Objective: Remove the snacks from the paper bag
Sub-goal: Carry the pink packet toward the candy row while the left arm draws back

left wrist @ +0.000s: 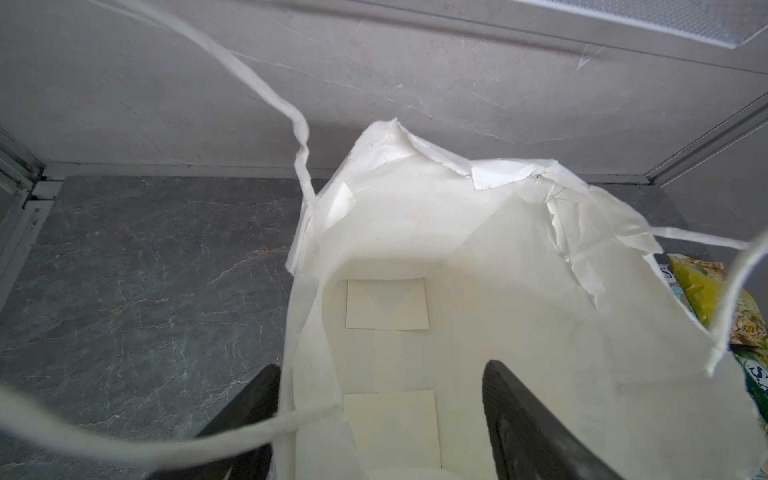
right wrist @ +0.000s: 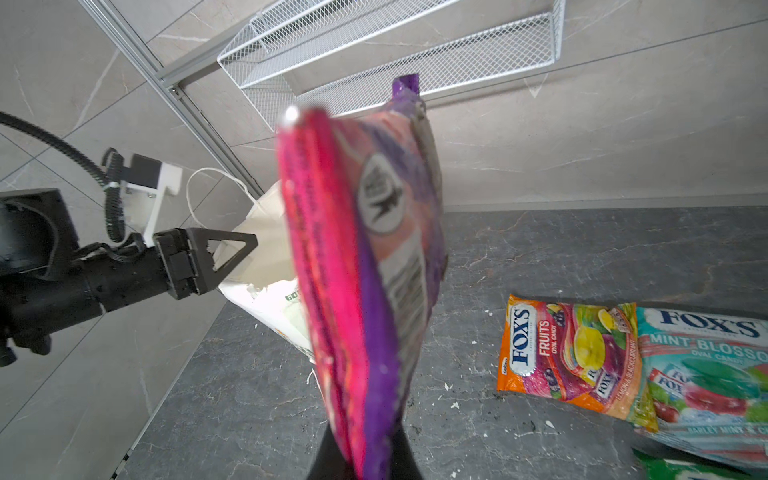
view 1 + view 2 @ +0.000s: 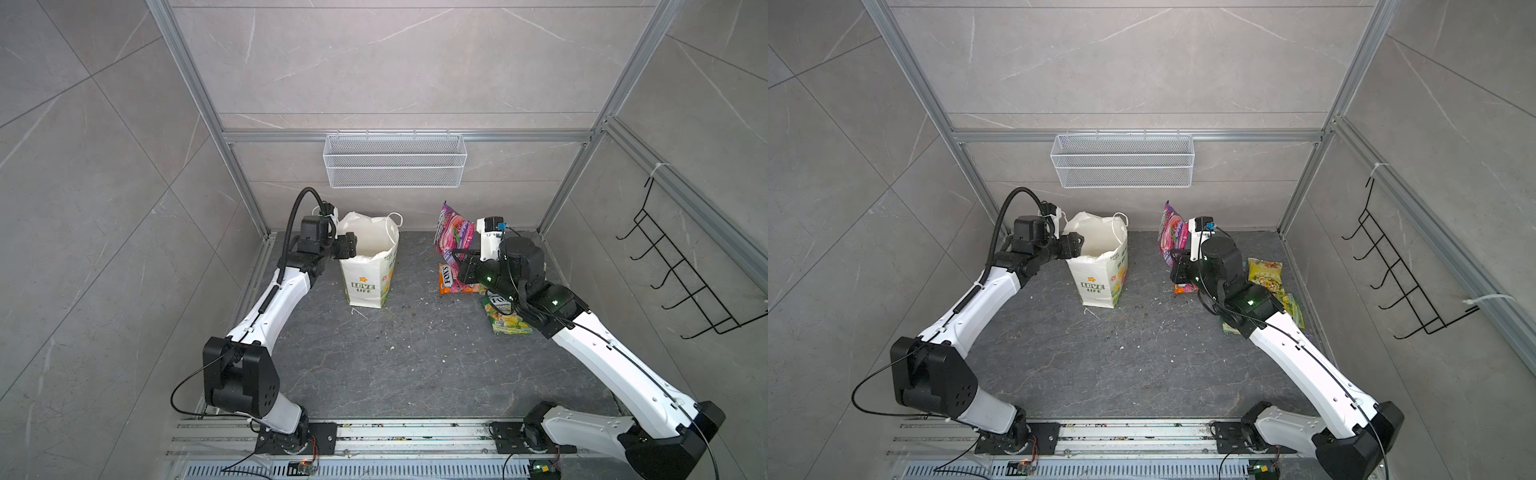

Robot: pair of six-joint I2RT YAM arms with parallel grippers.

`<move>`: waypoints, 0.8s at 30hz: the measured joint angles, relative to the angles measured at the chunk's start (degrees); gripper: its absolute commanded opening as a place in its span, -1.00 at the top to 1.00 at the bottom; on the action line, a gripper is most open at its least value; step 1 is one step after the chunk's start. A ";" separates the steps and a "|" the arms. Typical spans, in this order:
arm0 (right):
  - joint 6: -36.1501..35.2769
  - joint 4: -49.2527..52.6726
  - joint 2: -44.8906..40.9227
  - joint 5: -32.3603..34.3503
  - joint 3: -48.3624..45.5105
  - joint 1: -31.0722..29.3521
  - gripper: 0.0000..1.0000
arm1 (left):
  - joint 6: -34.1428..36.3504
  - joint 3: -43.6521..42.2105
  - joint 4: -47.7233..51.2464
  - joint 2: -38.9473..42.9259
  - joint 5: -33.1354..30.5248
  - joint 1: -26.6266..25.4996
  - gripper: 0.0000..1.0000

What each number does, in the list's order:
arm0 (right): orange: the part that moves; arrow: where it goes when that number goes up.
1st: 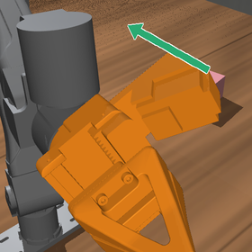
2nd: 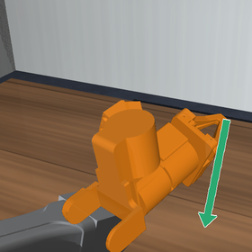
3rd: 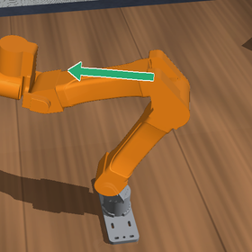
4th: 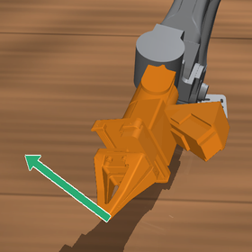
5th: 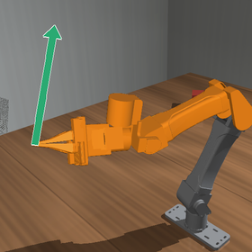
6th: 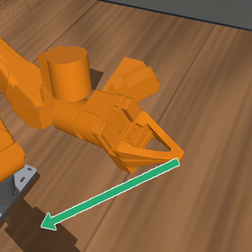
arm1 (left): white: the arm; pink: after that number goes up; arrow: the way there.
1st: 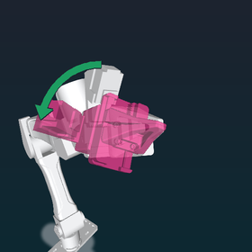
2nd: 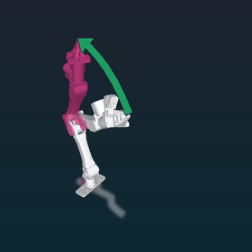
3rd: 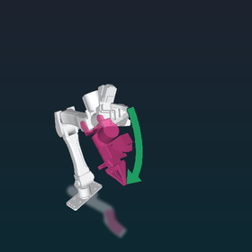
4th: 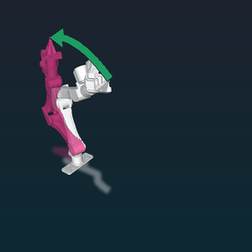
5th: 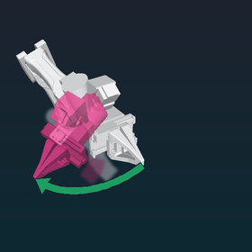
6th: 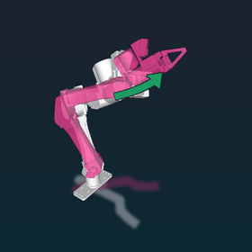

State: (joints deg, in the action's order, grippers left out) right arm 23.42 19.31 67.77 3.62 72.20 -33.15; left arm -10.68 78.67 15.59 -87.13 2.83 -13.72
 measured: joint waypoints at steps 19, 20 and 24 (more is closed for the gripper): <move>2.36 0.79 7.21 -7.52 -0.37 5.16 1.00 | 1.46 -22.93 -8.90 30.53 -7.19 -9.88 -0.71; 2.34 1.03 7.43 -7.76 -0.37 5.16 1.00 | 2.43 -25.22 -10.05 33.16 -7.08 -11.76 -0.70; 2.03 -0.24 6.73 -8.37 -2.71 5.16 1.00 | 4.81 -33.18 -15.63 39.82 -6.49 -17.00 -0.72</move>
State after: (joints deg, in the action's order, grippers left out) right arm 25.45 19.07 74.50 -4.75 69.49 -27.99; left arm -5.87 45.50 -0.03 -47.31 -3.66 -30.72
